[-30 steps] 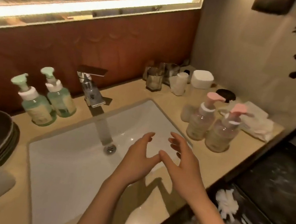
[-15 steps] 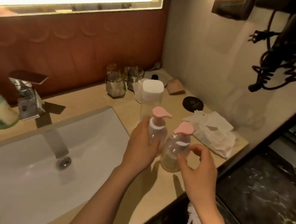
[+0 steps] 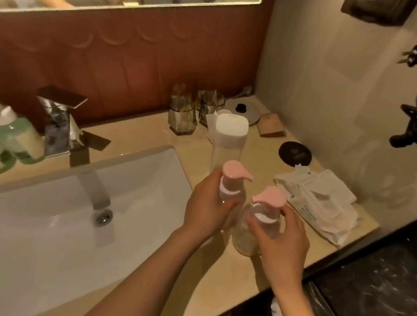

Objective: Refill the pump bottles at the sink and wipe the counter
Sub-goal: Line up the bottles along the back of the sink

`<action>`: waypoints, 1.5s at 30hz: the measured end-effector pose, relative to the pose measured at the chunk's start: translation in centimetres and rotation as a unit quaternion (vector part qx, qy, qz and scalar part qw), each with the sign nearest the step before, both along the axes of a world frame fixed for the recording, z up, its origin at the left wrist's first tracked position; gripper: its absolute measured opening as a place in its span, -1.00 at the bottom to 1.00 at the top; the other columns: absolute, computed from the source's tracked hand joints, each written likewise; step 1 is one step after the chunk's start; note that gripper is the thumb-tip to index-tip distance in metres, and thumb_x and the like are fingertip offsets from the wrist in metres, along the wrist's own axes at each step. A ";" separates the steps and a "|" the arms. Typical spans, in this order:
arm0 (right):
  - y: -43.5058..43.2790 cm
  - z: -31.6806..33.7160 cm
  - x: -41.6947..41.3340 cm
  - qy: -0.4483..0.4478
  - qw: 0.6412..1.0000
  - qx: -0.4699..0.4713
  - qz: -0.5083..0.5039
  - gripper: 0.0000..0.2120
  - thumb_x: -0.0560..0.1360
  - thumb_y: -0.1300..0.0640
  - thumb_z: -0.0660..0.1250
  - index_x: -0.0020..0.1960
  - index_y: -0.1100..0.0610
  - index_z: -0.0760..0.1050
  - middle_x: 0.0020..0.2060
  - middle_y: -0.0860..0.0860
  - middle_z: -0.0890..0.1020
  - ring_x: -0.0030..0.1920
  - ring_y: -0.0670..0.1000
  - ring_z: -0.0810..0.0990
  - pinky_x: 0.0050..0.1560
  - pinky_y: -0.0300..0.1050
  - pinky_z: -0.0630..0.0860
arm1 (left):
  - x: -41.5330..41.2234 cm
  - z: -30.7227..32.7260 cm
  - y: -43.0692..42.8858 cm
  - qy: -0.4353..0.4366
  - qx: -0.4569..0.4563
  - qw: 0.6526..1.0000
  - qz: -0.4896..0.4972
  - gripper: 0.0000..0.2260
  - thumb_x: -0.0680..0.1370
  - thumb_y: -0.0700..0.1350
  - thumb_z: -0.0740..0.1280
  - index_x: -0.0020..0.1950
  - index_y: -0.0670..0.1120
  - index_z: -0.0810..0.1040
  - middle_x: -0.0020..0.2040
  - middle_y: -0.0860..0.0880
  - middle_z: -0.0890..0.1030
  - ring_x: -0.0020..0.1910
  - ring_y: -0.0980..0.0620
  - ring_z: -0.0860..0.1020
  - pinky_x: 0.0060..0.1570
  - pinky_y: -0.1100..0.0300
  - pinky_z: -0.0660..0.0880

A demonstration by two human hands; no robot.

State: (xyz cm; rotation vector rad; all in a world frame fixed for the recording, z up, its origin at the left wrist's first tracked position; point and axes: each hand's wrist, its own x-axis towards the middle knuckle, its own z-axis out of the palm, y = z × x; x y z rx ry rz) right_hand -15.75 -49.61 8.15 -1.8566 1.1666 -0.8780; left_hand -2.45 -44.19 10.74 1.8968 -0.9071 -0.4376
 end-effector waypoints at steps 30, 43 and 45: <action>0.9 3.7 25.0 -0.093 0.990 0.004 0.106 -0.50 0.30 -0.02 0.53 0.21 0.00 0.51 0.07 -0.16 0.56 0.08 -0.12 0.51 0.03 -0.23 0.43 | 20.0 2.1 4.4 -0.094 0.040 0.950 0.296 -0.72 0.47 -0.04 0.38 0.16 0.05 0.49 0.06 0.05 0.59 0.06 -0.01 0.52 -0.17 0.18 0.29; -3.8 0.8 38.9 -0.075 0.981 0.032 0.176 -0.56 0.38 0.08 0.49 0.23 0.05 0.51 0.10 -0.04 0.61 0.07 -0.11 0.52 0.03 -0.21 0.42 | 30.1 0.5 0.6 -0.100 0.058 0.926 0.358 -0.70 0.52 -0.02 0.33 0.24 0.01 0.45 0.12 -0.04 0.59 0.11 -0.09 0.52 -0.10 0.07 0.41; -4.3 0.4 39.9 -0.073 0.981 0.033 0.177 -0.56 0.39 0.08 0.48 0.24 0.05 0.50 0.08 -0.03 0.62 0.04 -0.12 0.51 0.00 -0.23 0.39 | 30.7 0.1 0.1 -0.109 0.050 0.927 0.354 -0.70 0.52 -0.01 0.32 0.25 0.01 0.44 0.15 -0.04 0.57 0.14 -0.07 0.51 -0.08 0.07 0.41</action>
